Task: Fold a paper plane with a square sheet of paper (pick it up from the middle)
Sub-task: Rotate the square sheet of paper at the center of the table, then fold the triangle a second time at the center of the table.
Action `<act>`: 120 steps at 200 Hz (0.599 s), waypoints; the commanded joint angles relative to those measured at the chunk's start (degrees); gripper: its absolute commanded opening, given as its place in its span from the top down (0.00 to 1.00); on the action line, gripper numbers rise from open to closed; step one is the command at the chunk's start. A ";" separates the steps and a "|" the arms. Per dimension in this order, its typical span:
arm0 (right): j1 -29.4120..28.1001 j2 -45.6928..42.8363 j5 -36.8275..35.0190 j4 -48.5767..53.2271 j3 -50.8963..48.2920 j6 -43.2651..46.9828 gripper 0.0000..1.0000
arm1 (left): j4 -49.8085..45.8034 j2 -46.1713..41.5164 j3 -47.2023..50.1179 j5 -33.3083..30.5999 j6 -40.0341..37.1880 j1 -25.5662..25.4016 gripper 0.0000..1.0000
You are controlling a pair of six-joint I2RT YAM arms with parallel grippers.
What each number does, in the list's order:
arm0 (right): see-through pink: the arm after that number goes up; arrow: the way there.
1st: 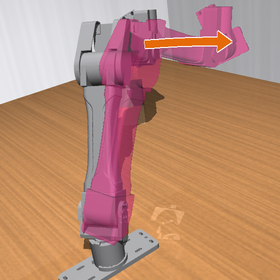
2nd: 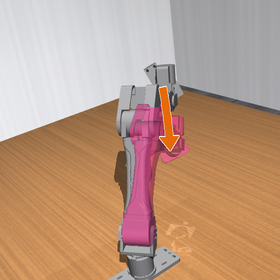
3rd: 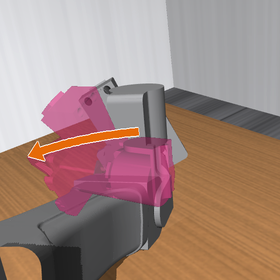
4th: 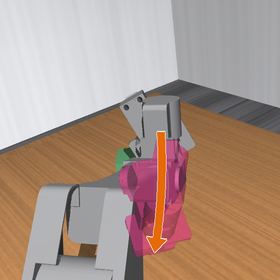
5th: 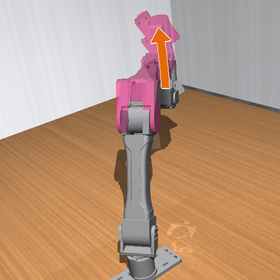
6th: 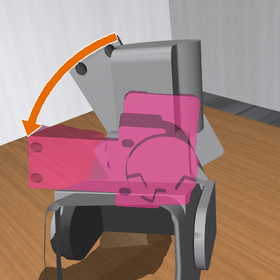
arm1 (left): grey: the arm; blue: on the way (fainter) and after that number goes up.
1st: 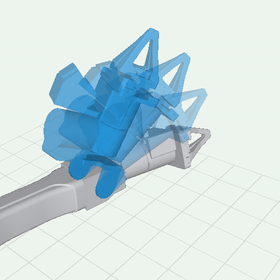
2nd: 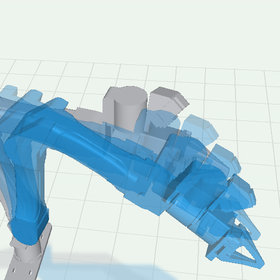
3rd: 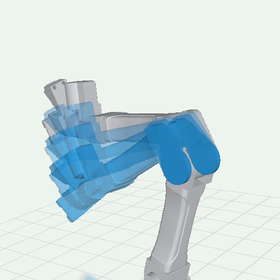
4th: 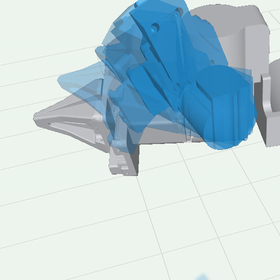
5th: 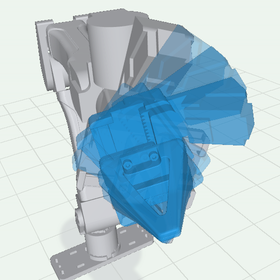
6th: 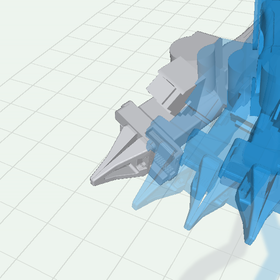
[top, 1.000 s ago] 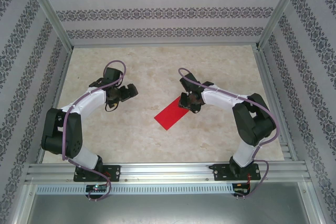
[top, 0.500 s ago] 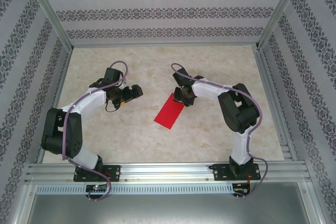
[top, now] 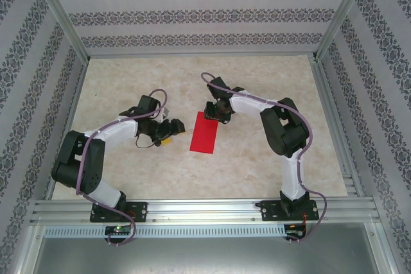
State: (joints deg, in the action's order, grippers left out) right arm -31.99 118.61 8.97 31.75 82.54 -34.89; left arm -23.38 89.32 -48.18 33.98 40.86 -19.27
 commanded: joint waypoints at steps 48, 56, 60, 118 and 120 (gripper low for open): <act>-3.44 -7.14 1.51 -0.28 -6.42 -3.03 0.65 | 9.50 3.22 1.38 2.40 7.04 -5.11 0.30; -3.25 -6.52 1.90 -0.73 -6.83 -3.61 0.65 | 9.29 3.53 1.23 2.57 7.04 -5.21 0.30; -3.18 -6.23 1.99 -0.80 -6.89 -3.81 0.65 | 9.06 3.64 1.10 2.58 7.04 -5.31 0.31; -2.73 -3.83 0.44 -0.62 -7.63 -4.95 0.66 | 9.90 4.95 1.60 2.32 9.91 -6.37 0.31; -2.69 -3.76 0.43 -0.63 -7.76 -5.06 0.66 | 9.90 5.04 1.64 2.28 10.04 -6.37 0.31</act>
State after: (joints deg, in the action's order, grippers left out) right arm -35.09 113.43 10.55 31.83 75.57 -38.11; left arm -16.12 93.34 -46.87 35.75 48.53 -24.80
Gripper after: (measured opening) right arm 0.342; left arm 0.694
